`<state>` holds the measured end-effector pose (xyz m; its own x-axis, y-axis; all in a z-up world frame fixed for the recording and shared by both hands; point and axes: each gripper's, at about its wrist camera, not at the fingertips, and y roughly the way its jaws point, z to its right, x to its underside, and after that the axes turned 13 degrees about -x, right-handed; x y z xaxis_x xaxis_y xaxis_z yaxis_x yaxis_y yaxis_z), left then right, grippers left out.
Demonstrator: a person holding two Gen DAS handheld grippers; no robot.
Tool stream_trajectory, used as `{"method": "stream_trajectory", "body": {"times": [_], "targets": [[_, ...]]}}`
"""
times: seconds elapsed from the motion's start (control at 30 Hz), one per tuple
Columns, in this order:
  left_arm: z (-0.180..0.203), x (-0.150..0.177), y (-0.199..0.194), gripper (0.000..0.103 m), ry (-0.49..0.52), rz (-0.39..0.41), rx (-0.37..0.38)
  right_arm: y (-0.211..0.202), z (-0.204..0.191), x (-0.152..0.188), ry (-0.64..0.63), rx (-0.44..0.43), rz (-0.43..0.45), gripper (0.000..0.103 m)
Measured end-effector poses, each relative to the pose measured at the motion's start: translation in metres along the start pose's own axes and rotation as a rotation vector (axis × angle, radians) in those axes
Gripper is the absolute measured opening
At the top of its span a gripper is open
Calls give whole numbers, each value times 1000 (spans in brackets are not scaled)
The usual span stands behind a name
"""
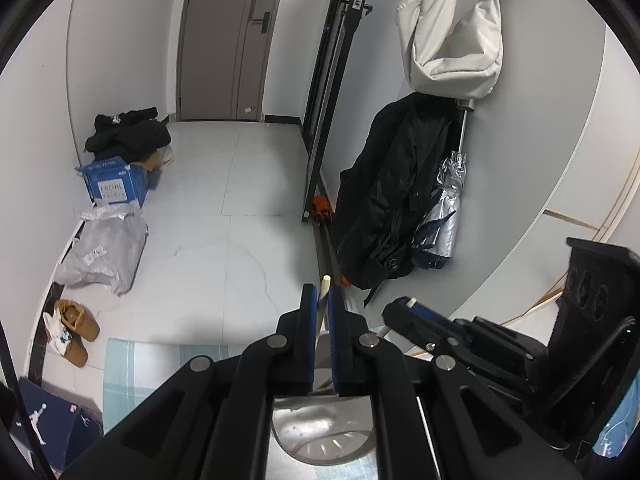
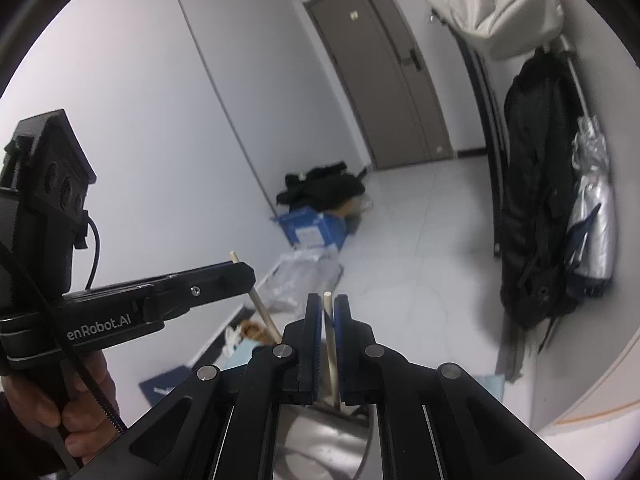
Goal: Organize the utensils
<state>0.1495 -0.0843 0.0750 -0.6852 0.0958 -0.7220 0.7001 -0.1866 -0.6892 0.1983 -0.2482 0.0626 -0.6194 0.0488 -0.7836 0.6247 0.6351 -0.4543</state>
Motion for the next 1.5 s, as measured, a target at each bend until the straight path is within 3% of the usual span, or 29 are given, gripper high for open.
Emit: {"method": "stream_trajectory", "body": {"times": [0.07,0.2,0.33,0.4,0.47,0.57,0.83,1.37,1.5], "targets": [[-1,1,-6,4,9,6,6,-1,-1,2,10,1,-18,7],[-8,3,-16,12,-23,9,-3,-12,-5,7,27,13,-12,27],[-15,7,-26,17,-56,10,-35,-29,-12,12,32,43,4,32],[-18,10,-35,23,-72,21,-60,-38,-16,15,34,57,14,34],[-19,15,-45,39,-83,48,-91,-45,-21,17,28,66,20,36],[-19,21,-63,53,-85,92,-103,-56,-33,22,21,78,30,42],[-27,41,-94,71,-131,139,-158,-77,-66,39,-1,83,60,56],[-50,96,-118,95,-200,186,-260,-92,-103,81,-32,76,53,69],[-57,114,-114,96,-219,191,-297,-87,-103,98,-21,87,28,72]]}}
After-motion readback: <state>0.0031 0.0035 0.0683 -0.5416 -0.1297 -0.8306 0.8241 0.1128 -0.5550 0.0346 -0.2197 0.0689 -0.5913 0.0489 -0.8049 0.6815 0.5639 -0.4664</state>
